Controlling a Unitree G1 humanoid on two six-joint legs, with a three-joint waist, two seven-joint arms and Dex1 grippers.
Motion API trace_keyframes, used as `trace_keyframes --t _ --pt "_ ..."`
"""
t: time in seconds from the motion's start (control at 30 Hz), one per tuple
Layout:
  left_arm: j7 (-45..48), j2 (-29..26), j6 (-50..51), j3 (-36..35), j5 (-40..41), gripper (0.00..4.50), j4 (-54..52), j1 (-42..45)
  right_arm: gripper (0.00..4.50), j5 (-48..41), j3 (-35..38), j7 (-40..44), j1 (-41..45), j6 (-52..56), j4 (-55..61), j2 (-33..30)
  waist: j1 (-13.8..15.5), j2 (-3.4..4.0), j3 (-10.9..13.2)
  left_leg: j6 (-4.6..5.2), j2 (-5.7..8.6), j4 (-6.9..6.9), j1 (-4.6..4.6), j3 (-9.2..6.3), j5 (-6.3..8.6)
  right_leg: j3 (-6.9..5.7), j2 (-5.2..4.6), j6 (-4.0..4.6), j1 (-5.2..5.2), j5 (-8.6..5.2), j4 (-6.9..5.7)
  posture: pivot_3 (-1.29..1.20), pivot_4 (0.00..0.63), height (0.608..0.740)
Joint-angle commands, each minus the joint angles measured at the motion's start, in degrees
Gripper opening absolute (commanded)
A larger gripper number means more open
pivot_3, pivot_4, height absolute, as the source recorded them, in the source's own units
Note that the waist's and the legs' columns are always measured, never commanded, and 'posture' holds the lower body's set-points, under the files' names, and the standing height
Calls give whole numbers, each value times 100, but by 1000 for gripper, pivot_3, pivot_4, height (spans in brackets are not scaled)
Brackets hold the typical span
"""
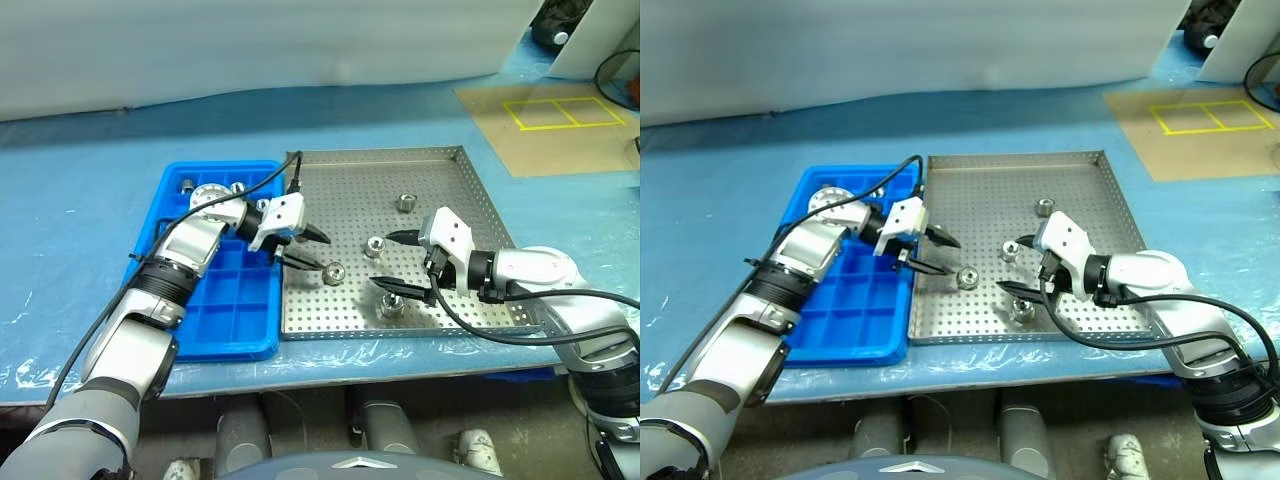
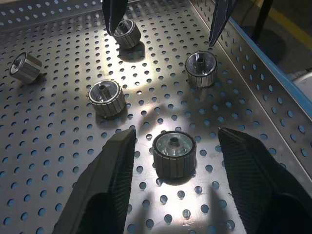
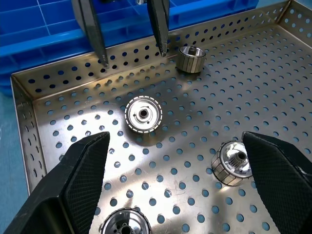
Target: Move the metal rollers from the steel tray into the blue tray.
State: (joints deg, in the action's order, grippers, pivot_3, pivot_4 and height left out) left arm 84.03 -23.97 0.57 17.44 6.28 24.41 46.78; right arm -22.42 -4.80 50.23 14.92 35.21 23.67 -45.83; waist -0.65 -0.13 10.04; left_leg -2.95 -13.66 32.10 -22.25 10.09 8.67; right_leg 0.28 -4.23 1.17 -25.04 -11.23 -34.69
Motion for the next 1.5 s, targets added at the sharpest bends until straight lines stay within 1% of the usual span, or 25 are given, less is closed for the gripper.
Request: trace_keyframes --t 0.03,0.07,0.13,0.37,0.5,0.7,0.87,0.97,1.07,1.1,1.17,1.27,1.33,1.4,1.43,1.5 --pt "-40 42 -169 74 -106 3835 190 94 4500 1 157 -49 -69 -68 196 -4 -4 0 0 0 0 0 0 0 0 0 1 0 0 0 0 -411 150 740" --pt "-58 50 -322 149 -219 4114 320 64 4500 -2 169 -67 -77 -60 208 -2 -5 0 0 0 0 0 1 0 0 0 1 0 0 0 0 -411 150 740" --pt "-98 86 -563 266 -376 4114 495 27 4500 -1 180 -97 -87 -57 219 -2 -12 0 0 0 0 1 2 0 0 1 1 0 2 0 0 -411 150 740" --pt "-441 506 -946 457 -722 4114 1044 98 4500 -5 181 -196 -124 -36 276 -6 -9 0 -1 0 3 4 11 0 0 2 0 -1 13 0 0 -429 150 740" --pt "-489 732 -821 447 -744 4114 1317 235 4500 26 211 -261 -157 -56 278 -20 -24 0 -1 0 1 4 15 0 0 3 1 -1 13 0 -1 -433 150 740" --pt "-648 795 -1080 551 -1054 4114 1810 346 4500 25 203 -340 -140 -51 287 11 -26 0 -1 -1 1 4 17 0 0 3 1 -1 15 0 -2 -438 150 740" --pt "-577 798 -923 610 -1128 4114 1879 335 4500 40 185 -407 -131 -56 282 37 -33 1 -2 -1 1 4 22 0 0 4 2 -2 17 0 -2 -440 150 740" --pt "-675 785 -1035 674 -1271 4114 1953 363 4500 47 182 -433 -126 -58 274 48 -35 2 -3 -1 1 4 25 0 -1 4 2 -2 20 0 -2 -439 150 740" --pt "-614 769 -1113 685 -1288 3533 1950 355 4500 57 175 -458 -106 -59 257 65 -39 2 -3 -1 1 4 27 0 -1 3 2 -3 21 -1 -2 -440 150 740" --pt "-677 760 -1149 693 -1330 3275 1943 349 4500 61 172 -467 -102 -60 250 74 -39 2 -3 -1 1 4 27 0 -1 3 2 -3 21 -1 -2 -439 150 740" --pt "-734 764 -1145 692 -1364 2570 1960 356 4500 88 164 -480 -99 -78 236 92 -39 3 -3 -2 1 4 28 0 -1 3 2 -4 22 -1 -2 -439 150 740" --pt "-666 742 -1214 690 -1350 2570 1965 356 4500 130 154 -496 -87 -100 216 127 -41 3 -4 -2 1 4 28 0 -1 3 2 -4 21 -1 -2 -439 150 740" --pt "-545 715 -1213 688 -1309 2258 1935 343 4500 152 150 -508 -74 -112 202 149 -44 3 -4 -2 0 3 27 0 -1 3 2 -4 21 -1 -2 -439 150 740" --pt "-642 720 -1198 689 -1363 1767 1972 365 4500 167 143 -525 -65 -118 185 172 -48 3 -4 -2 0 3 28 0 -1 3 2 -3 21 -1 -2 -439 150 740" --pt "-685 729 -1201 681 -1376 1697 2003 386 4500 171 142 -531 -58 -116 177 183 -48 3 -4 -2 0 2 28 0 -1 3 2 -3 21 -1 -2 -439 150 740" --pt "-698 729 -1272 658 -1357 1697 2015 413 4500 180 142 -536 -59 -123 171 200 -49 3 -4 -2 0 2 28 0 -1 3 2 -3 21 -1 -2 -439 150 740"
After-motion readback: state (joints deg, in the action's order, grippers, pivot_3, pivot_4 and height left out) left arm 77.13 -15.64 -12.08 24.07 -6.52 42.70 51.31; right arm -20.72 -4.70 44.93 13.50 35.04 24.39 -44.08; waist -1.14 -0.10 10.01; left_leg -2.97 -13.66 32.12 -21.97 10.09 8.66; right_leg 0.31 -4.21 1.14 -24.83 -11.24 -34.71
